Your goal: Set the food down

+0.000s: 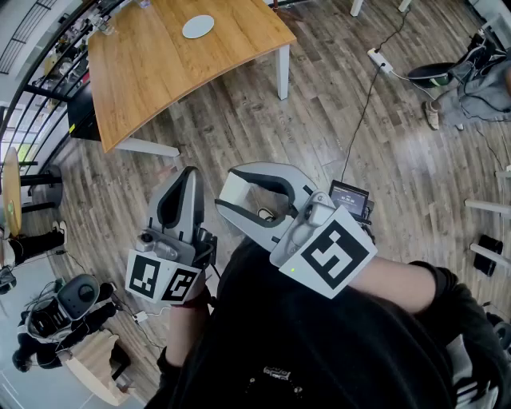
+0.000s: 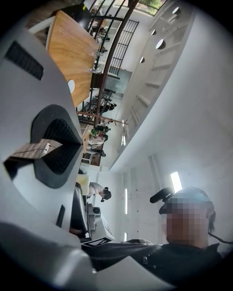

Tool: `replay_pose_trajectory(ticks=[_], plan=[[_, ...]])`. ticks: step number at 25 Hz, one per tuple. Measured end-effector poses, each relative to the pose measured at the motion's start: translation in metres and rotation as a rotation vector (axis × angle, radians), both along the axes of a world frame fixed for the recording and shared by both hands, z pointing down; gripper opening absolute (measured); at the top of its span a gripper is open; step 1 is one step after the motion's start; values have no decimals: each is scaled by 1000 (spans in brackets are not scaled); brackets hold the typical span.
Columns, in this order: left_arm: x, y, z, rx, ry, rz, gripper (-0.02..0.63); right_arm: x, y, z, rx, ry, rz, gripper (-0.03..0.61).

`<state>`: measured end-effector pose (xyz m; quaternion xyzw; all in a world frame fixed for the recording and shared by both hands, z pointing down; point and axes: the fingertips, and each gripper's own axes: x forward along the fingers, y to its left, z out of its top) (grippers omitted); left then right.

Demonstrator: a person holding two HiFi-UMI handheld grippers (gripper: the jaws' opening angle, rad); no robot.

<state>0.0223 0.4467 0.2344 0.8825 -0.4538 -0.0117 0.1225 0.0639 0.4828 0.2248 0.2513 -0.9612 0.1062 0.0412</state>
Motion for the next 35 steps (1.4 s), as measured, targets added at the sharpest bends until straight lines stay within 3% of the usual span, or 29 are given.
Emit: replay_pose_trajectory(ticks=[7,18,28,35], plan=[[27,-10,9,-28,15,0,6,21,-10,8,-15,-7,4,173],[80,-23,24,-46,-58,6,6,54,-23,22,-55,-56,-16,173],[81,-39,30,-67,-18,29,6,53,-39,26,-59,-61,-23,173],[67,-78,27,-52,0,72,5,36,-78,22,-40,-48,10,173]])
